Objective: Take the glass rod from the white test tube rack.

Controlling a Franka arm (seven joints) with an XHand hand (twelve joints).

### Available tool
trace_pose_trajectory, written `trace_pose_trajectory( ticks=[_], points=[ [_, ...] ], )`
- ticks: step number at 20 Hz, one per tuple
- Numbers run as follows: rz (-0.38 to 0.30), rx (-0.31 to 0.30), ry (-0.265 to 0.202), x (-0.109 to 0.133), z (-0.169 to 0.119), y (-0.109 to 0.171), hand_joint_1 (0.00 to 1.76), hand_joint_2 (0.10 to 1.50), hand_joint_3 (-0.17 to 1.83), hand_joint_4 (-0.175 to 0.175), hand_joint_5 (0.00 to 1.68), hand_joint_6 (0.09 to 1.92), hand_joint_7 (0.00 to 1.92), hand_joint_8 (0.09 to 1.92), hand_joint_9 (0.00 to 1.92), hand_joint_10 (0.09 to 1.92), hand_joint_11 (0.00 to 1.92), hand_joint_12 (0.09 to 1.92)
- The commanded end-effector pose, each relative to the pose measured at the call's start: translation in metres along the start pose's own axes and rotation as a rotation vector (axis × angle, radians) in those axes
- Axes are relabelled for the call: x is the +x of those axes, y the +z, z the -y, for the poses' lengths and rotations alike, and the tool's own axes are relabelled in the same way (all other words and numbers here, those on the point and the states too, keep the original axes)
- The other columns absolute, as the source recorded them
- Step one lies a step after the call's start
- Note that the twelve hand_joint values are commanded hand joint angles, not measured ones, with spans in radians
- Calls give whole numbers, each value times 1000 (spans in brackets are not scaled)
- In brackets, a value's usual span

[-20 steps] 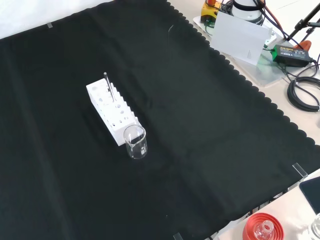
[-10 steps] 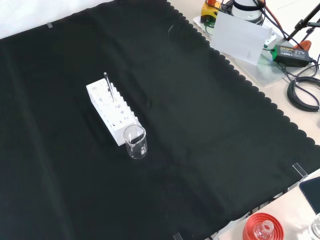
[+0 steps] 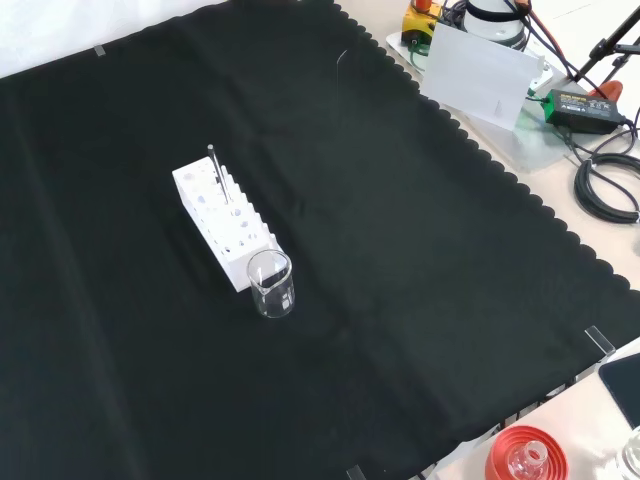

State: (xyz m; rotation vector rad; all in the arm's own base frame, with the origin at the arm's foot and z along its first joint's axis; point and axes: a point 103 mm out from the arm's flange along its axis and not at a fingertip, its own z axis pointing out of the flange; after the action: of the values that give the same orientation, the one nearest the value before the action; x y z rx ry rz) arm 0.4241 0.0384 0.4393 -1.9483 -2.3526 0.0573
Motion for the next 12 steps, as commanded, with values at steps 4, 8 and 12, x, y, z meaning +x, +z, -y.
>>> trace_pose_trajectory(
  ticks=[4, 8, 12],
  points=[
    [3, 63, -71, -7, -34, 14, 807, 662, 576, -175, 473, 126, 402, 893, 462, 876, 408, 1313],
    [-40, 73, -85, -16, -56, 28, 815, 662, 580, -175, 486, 137, 418, 892, 480, 876, 423, 1312],
    [-67, 74, -110, -21, -70, 39, 818, 661, 582, -175, 491, 143, 426, 892, 487, 875, 429, 1310]
  ],
)
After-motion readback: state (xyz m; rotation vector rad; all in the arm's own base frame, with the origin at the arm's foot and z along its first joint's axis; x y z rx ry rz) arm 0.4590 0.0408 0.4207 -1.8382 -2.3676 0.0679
